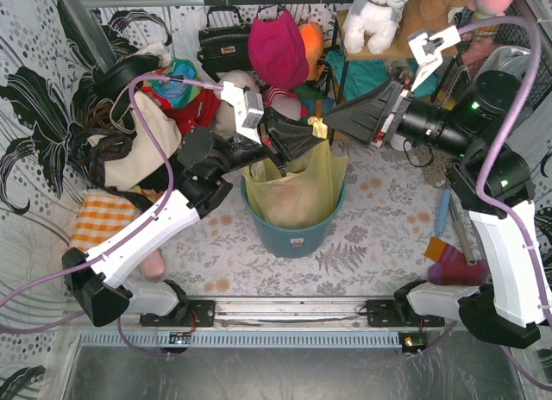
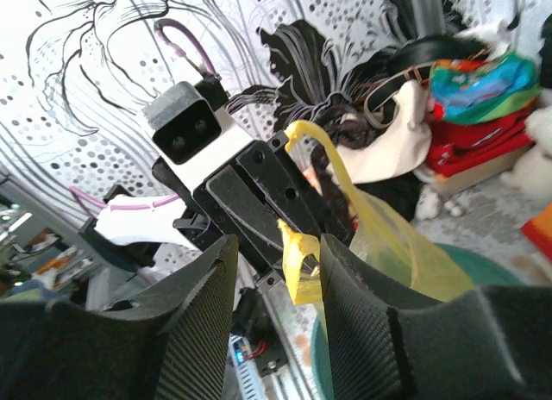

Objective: Tie the trash bag

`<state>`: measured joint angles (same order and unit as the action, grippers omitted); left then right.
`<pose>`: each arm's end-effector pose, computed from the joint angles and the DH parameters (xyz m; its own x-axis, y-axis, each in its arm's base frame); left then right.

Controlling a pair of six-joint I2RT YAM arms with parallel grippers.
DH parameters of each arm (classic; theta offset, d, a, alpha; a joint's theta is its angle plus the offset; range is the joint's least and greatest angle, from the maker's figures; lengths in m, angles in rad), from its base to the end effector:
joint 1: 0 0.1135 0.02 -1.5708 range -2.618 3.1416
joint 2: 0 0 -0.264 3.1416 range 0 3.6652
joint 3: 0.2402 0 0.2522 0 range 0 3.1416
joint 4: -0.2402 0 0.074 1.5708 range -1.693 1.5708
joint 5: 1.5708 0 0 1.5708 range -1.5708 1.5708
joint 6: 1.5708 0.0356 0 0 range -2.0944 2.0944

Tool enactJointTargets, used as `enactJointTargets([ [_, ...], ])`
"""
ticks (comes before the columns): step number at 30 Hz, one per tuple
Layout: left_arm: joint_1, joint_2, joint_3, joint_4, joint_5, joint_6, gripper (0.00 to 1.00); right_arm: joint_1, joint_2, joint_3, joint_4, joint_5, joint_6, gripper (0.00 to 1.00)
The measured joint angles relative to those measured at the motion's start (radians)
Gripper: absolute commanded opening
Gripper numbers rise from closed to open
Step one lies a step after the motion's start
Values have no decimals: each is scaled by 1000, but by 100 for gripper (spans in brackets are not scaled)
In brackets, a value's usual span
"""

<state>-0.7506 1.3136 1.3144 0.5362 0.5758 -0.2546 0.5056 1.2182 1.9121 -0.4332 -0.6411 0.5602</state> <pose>0.1967 -0.2099 0.4821 0.1318 -0.4118 -0.9017 0.9790 0.1969 0.0532 0.1453 0.1048 0.5905 -0.2839 0.3296 -0.9004 -0.8769 0.2906 0.3828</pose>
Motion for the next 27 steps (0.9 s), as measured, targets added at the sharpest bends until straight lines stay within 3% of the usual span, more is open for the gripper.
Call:
enactJointTargets([
  [10,0,-1,0,0,2,-18,0,0,86,148,-74,35,-112,50],
  [18,0,-1,0,0,4,-22,0,0,156,182,-158,5,-174,46],
  [23,0,-1,0,-1,5,-22,0,0,159,214,-180,-18,-201,54],
  [27,0,-1,4,-9,5,-23,0,0,159,227,-182,-43,-218,54],
])
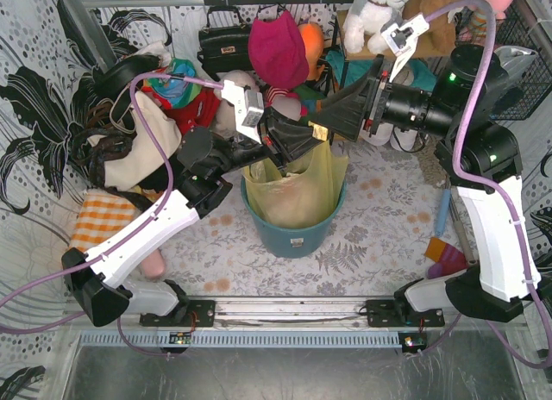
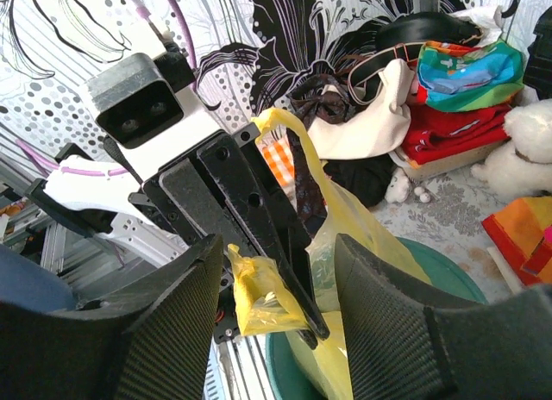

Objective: Tie the trash bag

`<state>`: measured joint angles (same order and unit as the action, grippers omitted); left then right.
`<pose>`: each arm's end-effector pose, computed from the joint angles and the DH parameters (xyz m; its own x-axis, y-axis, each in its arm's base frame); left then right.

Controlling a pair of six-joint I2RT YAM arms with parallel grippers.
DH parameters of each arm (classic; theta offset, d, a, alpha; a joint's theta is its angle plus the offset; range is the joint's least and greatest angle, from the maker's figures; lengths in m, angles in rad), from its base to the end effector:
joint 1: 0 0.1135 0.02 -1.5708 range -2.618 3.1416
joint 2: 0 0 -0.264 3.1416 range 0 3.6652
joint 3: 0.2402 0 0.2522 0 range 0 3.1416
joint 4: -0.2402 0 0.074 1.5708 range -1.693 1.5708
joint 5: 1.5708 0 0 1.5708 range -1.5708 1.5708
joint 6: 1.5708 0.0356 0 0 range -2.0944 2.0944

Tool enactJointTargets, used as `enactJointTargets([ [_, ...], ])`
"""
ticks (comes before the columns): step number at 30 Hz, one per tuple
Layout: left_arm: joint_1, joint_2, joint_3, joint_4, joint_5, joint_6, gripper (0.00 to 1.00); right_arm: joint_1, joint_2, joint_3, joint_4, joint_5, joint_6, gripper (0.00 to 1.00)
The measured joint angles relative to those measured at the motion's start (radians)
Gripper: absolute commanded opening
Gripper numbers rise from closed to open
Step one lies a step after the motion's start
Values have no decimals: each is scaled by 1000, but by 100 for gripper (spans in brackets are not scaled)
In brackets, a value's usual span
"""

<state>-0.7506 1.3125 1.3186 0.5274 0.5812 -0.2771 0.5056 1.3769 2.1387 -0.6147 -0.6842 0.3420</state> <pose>0.1962 -0.2097 0.4830 0.1072 -0.4126 -0.9046 0.9826 0.1829 0.0330 0.1689 0.1192 0.5999 -0.1885 0.1927 -0.9630 -0.9119 0.3296 0.2445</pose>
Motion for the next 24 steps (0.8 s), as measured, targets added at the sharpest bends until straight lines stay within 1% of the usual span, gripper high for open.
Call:
enactJointTargets([
  [6,0,0,8,-5,4,-11,0,0,-2,0,-10,-23,-23,53],
  [13,0,0,8,-5,7,-24,0,0,-11,-2,-14,-23,-52,41],
  [15,0,1,9,-5,10,-27,0,0,-12,-2,-14,-23,-56,42],
  [16,0,1,9,-5,11,-29,0,0,-12,-2,-14,-23,-58,46],
  [18,0,2,11,-5,14,-34,0,0,-12,-2,-14,-27,-64,49],
  [22,0,3,16,-5,17,-41,0,0,-12,-2,-14,-35,-74,49],
  [24,0,4,19,-6,19,-44,0,0,-12,-3,-14,-38,-75,47],
])
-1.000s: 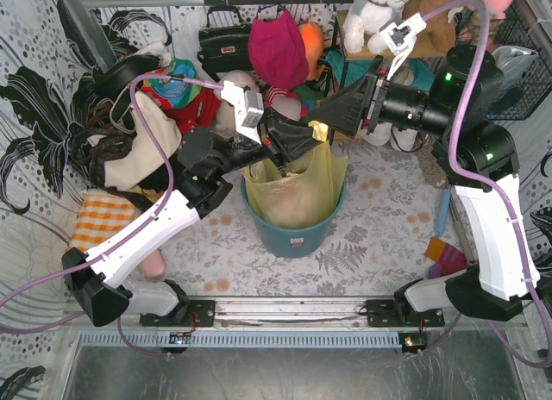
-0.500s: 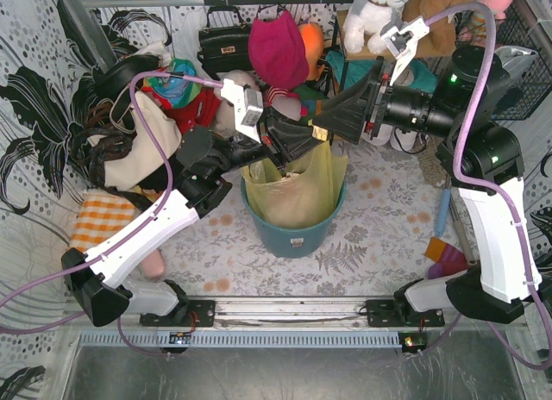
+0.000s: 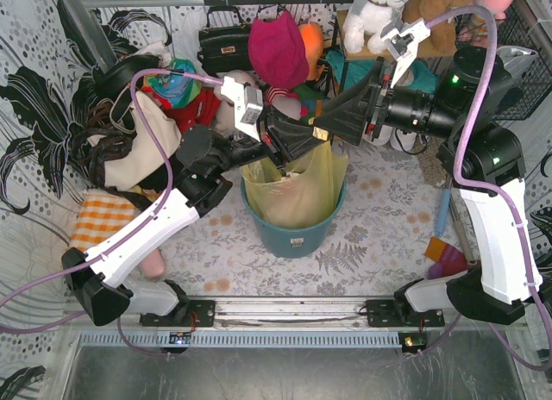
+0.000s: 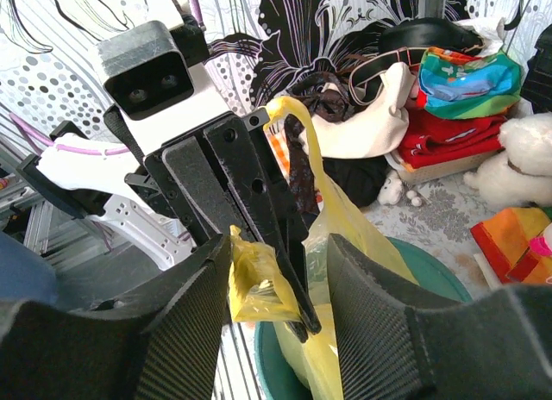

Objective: Tie the trash bag

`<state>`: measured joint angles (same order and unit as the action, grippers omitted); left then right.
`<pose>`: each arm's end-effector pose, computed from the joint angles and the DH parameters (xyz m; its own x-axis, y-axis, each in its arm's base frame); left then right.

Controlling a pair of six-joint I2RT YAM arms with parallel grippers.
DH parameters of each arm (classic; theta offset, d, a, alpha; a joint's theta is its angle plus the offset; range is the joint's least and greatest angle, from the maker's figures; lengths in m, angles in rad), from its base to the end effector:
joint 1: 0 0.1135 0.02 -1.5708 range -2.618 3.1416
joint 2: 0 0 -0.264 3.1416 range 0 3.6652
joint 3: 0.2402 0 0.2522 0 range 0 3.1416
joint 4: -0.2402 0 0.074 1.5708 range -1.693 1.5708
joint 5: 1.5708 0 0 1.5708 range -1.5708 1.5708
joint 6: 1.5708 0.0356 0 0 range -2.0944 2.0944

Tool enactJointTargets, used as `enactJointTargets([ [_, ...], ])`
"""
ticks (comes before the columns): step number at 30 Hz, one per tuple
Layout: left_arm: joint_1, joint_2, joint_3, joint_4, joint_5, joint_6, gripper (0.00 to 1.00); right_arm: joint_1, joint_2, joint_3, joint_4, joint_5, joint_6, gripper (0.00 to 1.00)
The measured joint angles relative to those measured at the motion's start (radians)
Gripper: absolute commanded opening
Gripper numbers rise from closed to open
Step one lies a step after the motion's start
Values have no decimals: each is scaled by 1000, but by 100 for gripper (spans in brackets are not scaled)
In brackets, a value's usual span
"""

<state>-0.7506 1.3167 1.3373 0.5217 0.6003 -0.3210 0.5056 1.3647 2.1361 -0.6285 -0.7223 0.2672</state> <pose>0.1953 -0.2097 0.4874 0.0689 -0.4203 -0.9048 0.9889 0.1484 0.0064 0.1631 0.1172 0.6000 -0.1269 0.1562 -0.9795 -0.9356 0.3092 0.1705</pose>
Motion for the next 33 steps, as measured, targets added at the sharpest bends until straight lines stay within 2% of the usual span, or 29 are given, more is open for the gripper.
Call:
enactJointTargets([
  [5,0,8,10,1,6,-8,0,0,0,-1,0,0,-4,38],
  [8,0,13,11,1,8,-13,0,0,0,0,0,0,-8,21],
  [10,0,16,14,1,10,-16,0,0,0,0,0,3,-11,6],
  [11,0,16,14,0,11,-17,0,0,0,0,0,5,-13,0],
  [12,0,16,14,1,11,-19,0,0,0,0,1,8,-13,0],
  [17,0,16,14,5,13,-22,2,0,0,0,11,33,1,0],
  [20,1,15,14,6,13,-23,15,0,-1,0,35,53,9,0],
  [24,1,11,12,0,13,-23,27,0,-14,-6,107,92,28,0],
  [26,1,4,6,-6,13,-24,20,0,-27,-15,143,104,36,0],
  [29,1,-9,-3,-10,12,-23,16,0,-42,-21,184,109,47,0],
  [30,1,-13,-5,-11,12,-23,16,0,-45,-21,193,109,50,7],
  [32,1,-18,-5,-13,11,-22,16,0,-47,-21,195,104,52,35],
  [33,1,-20,-5,-14,10,-22,15,0,-47,-21,192,100,52,44],
])
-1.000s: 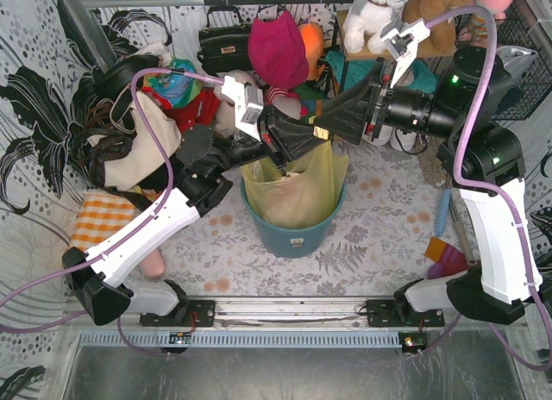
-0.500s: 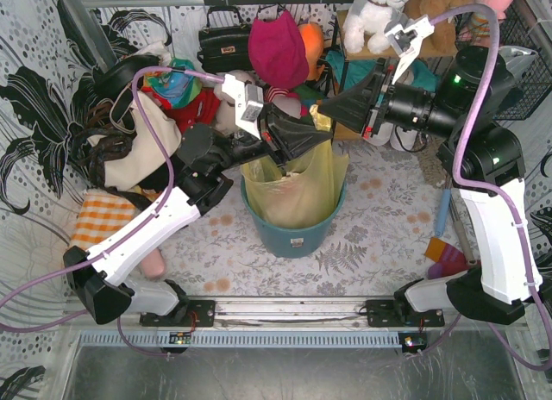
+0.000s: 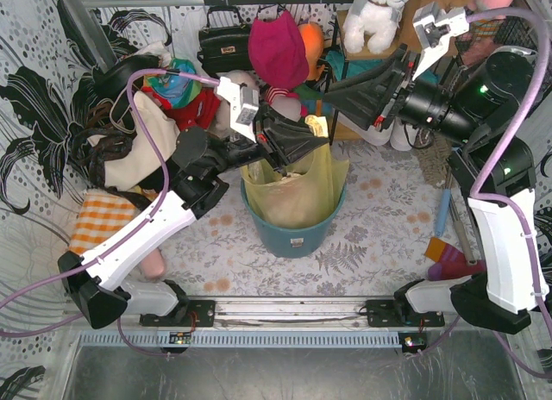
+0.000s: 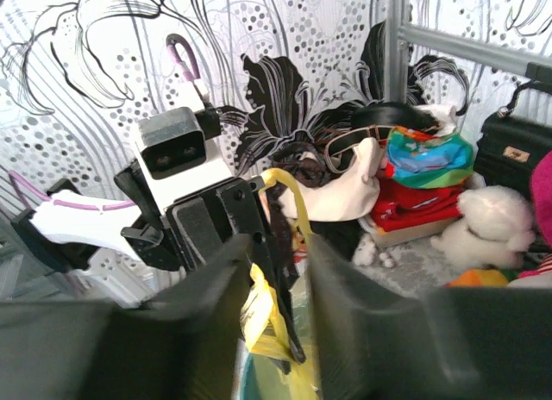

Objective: Tie the trash bag

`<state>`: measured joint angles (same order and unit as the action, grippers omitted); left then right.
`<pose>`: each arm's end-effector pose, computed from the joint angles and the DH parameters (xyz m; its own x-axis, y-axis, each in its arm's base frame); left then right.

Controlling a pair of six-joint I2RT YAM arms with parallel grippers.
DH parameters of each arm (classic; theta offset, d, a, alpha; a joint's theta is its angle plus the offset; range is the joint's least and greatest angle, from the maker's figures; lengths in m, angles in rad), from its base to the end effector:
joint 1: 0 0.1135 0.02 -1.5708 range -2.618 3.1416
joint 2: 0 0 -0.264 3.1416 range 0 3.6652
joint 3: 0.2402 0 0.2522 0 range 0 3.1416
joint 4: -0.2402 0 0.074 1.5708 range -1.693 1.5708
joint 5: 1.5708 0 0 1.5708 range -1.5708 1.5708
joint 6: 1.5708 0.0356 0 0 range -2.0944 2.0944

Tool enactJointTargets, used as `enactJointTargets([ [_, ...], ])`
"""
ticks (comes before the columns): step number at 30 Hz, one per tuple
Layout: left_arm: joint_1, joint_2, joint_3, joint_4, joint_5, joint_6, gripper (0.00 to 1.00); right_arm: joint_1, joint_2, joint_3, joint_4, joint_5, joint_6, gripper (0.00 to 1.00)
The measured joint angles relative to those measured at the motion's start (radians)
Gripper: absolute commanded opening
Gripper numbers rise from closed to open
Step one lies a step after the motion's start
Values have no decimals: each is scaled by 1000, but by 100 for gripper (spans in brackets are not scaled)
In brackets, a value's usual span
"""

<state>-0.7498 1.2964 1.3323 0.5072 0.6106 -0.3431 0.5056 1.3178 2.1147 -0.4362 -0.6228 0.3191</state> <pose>0.1906 -0.2054 0.4897 0.0475 -0.4208 -0.9059 0.9913 0.1311 -0.0090 0.1461 0.1046 0.6225 0.0200 0.3023 -0.9530 -0.9238 0.3701 0.0981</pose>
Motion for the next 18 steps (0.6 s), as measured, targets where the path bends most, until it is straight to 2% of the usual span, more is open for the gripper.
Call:
enactJointTargets([
  [2,0,-2,0,0,0,0,15,0,1,-3,-12,-14,-3,55],
  [5,0,-2,0,-5,0,0,14,0,-6,-32,-27,-37,-11,59],
  [13,0,-1,0,-9,0,0,13,0,-1,-58,-88,-81,-41,47],
  [18,0,-1,0,-9,0,0,13,0,-1,-58,-98,-97,-52,49],
])
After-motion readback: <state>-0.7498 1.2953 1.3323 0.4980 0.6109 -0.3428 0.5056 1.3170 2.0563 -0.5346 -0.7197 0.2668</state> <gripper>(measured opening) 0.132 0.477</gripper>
